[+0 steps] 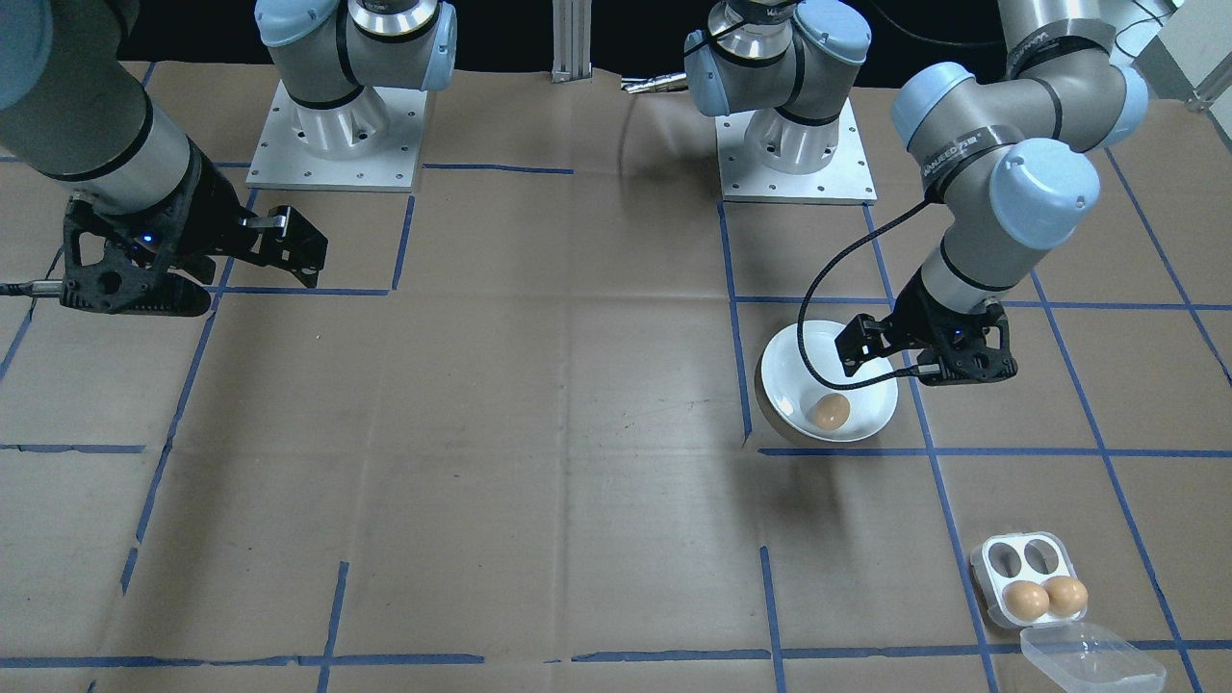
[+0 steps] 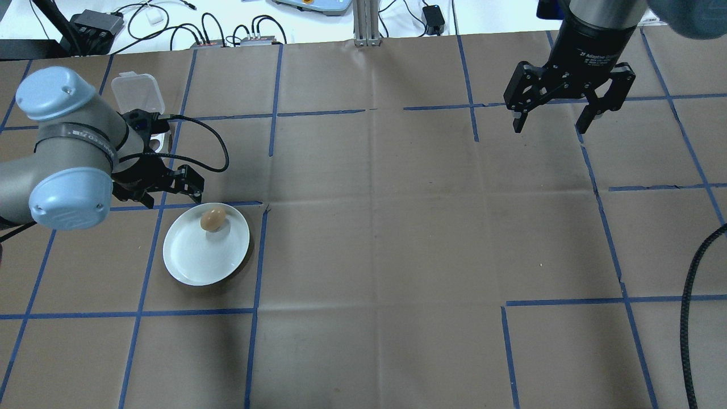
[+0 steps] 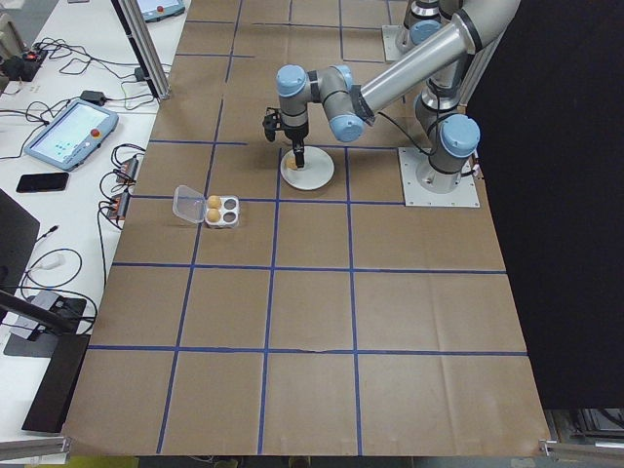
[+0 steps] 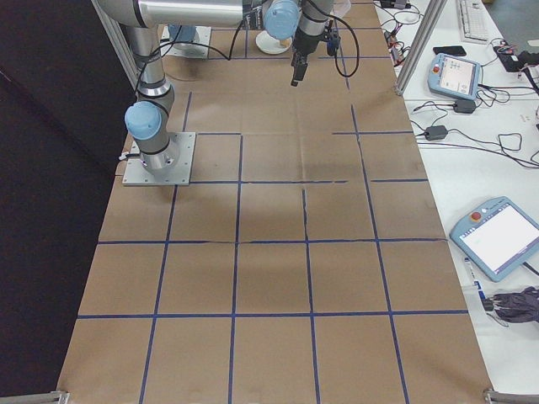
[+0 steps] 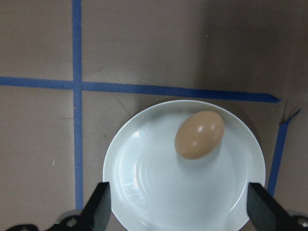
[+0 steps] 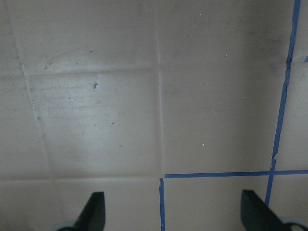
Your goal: Place egg on plate
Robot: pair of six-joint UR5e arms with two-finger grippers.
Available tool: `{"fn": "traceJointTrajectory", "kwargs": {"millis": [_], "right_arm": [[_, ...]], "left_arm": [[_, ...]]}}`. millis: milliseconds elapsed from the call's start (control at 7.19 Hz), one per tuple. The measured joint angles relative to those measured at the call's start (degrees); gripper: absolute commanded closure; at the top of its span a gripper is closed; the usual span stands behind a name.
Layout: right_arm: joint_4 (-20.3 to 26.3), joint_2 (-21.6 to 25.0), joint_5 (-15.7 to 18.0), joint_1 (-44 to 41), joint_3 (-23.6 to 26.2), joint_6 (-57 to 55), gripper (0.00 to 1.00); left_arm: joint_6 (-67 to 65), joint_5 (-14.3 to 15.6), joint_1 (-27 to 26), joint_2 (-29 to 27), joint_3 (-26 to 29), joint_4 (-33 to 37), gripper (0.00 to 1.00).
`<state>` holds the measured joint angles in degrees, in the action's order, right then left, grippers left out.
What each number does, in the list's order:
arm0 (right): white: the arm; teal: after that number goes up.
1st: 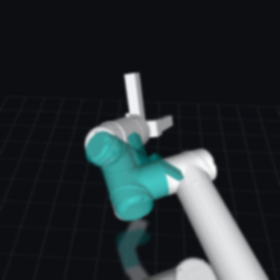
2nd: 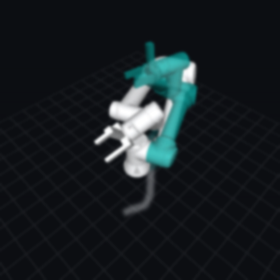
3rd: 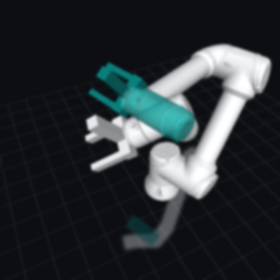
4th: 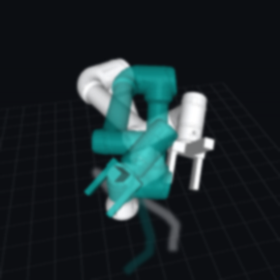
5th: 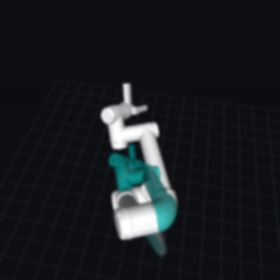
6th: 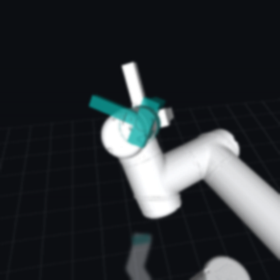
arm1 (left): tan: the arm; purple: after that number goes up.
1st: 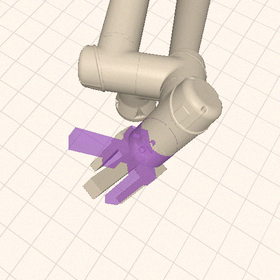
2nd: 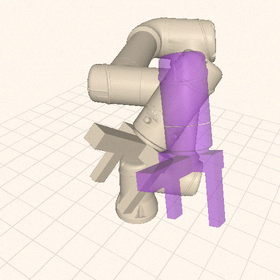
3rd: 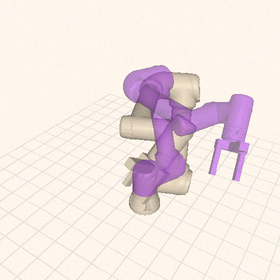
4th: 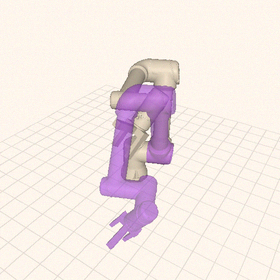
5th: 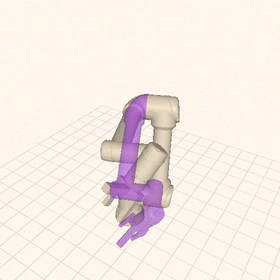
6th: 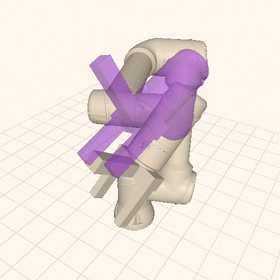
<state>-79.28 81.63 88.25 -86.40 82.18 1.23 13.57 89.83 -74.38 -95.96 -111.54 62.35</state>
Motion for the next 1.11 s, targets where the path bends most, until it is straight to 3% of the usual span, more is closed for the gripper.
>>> {"fn": "traceJointTrajectory", "kwargs": {"millis": [556, 1113], "right_arm": [[0.0, 0.0, 0.0, 0.0, 0.0, 0.0, 0.00], [0.0, 0.0, 0.0, 0.0, 0.0, 0.0, 0.00]], "left_arm": [[17.9, -0.3, 4.6, -10.0, 20.4, 7.6, 0.00], [55.1, -0.7, 7.5, -17.9, 25.1, 2.2, 0.00]]}}
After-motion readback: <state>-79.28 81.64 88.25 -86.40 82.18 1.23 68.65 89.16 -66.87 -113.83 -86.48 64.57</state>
